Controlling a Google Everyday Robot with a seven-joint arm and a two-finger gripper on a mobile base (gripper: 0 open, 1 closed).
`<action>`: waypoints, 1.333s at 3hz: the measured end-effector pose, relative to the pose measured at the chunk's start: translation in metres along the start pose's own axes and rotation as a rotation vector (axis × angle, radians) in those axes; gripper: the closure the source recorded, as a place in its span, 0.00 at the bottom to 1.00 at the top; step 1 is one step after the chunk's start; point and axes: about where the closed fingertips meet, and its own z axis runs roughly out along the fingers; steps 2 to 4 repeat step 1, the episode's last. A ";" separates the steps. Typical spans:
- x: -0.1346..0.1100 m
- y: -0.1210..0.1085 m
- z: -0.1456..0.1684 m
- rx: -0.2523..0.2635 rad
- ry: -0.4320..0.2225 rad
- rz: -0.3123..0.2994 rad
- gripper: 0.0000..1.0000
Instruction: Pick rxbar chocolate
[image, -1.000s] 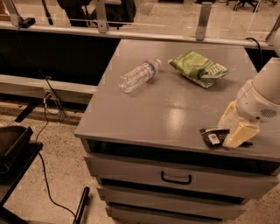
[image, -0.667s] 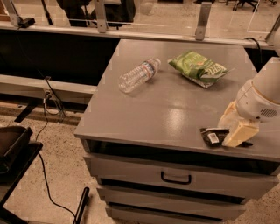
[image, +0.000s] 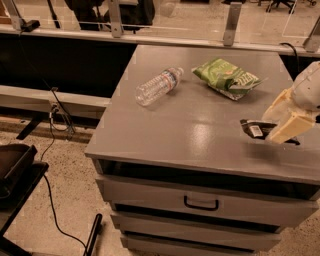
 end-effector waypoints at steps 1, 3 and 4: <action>0.000 0.000 0.001 -0.001 0.000 0.000 1.00; 0.000 0.000 0.001 -0.001 0.000 0.000 1.00; 0.000 0.000 0.001 -0.001 0.000 0.000 1.00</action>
Offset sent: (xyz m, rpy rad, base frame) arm 0.0000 0.0000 0.0000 0.0000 0.0000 0.0000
